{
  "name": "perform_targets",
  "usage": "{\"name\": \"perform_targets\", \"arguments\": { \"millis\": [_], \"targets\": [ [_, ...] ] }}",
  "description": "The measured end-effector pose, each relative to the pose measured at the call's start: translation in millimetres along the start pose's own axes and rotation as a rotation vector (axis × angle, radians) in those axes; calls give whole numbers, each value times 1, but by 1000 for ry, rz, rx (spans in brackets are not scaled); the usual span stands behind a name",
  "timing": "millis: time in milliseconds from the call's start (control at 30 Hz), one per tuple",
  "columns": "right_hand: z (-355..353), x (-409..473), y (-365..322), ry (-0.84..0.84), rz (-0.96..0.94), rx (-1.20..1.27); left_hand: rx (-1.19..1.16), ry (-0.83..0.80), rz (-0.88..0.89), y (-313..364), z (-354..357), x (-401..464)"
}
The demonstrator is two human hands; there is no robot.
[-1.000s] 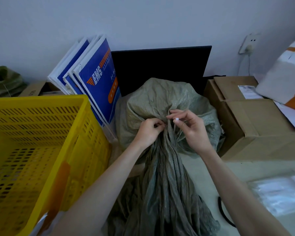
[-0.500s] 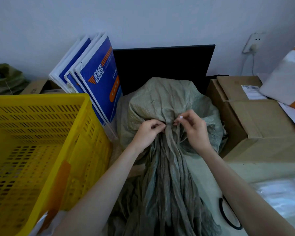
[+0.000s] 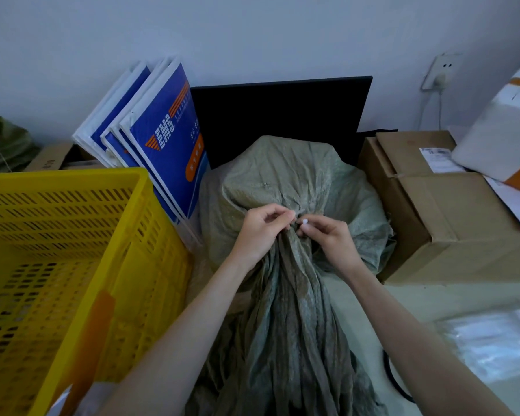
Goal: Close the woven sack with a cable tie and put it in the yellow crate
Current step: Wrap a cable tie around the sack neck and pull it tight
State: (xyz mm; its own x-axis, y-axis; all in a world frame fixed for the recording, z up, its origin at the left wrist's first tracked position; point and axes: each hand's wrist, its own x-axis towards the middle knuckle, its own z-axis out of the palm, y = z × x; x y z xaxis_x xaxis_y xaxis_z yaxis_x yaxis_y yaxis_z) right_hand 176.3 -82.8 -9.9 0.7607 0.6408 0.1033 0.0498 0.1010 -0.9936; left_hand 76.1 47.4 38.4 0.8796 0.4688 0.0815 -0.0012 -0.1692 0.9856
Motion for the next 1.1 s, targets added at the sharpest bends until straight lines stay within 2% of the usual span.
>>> {"name": "perform_targets", "arguments": {
  "millis": [133, 233, 800, 967, 1100],
  "targets": [
    [-7, -2, 2, -5, 76, 358, 128, -39, -13, 0, -2, 6],
    [-6, -1, 0, -4, 76, 452, 175, -51, -31, 1, -2, 10],
    [5, -1, 0, 38, 36, 422, 59, -78, -208, 1, 6, 11],
    [7, -4, -3, 106, -4, 247, -17, -98, -265, 4, 7, 10],
    [8, -5, -9, 146, -52, 124, -2, -86, -220, 4, 8, 9]
  ]
}}
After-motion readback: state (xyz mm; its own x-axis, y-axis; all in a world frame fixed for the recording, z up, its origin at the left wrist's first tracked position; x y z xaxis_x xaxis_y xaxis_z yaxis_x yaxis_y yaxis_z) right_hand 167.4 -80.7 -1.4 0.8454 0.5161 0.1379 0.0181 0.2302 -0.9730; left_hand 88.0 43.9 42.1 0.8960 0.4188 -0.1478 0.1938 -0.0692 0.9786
